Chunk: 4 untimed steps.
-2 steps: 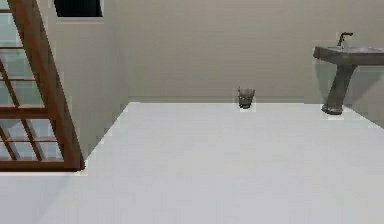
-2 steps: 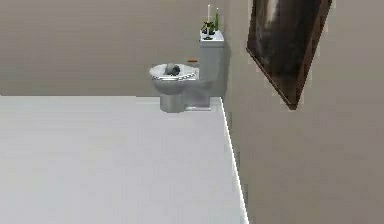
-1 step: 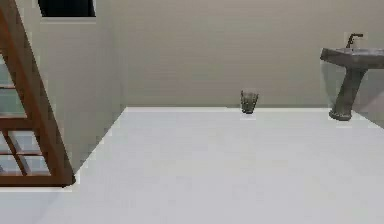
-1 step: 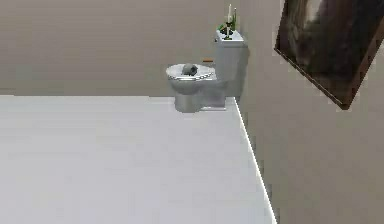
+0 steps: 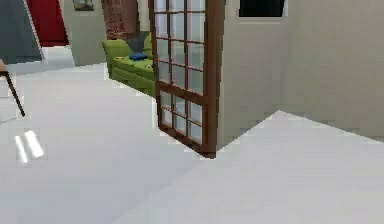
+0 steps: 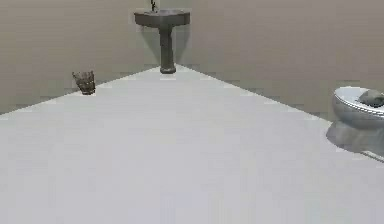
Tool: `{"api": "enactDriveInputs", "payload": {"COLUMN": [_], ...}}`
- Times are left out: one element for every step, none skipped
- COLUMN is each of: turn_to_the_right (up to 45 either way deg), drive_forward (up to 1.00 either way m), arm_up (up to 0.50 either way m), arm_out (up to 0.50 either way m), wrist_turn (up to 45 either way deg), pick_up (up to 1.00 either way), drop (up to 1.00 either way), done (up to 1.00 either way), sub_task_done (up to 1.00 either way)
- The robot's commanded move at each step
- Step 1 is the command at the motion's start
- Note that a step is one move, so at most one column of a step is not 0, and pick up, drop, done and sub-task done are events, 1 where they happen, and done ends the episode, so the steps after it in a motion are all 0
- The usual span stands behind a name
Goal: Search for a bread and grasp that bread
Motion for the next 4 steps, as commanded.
{"api": "enactDriveInputs", "payload": {"turn_to_the_right": [-33.0,0.0,0.0,-3.0], "drive_forward": [0.00,1.00,1.00,0.00], "arm_up": [0.00,0.00,0.00,0.00], "arm_out": [0.00,0.00,0.00,0.00], "wrist_turn": [0.0,0.0,0.0,0.0], "pick_up": [0.00,0.00,0.00,0.00], "drop": [0.00,0.00,0.00,0.00], "done": [0.00,0.00,0.00,0.00], "sub_task_done": [0.00,0.00,0.00,0.00]}}
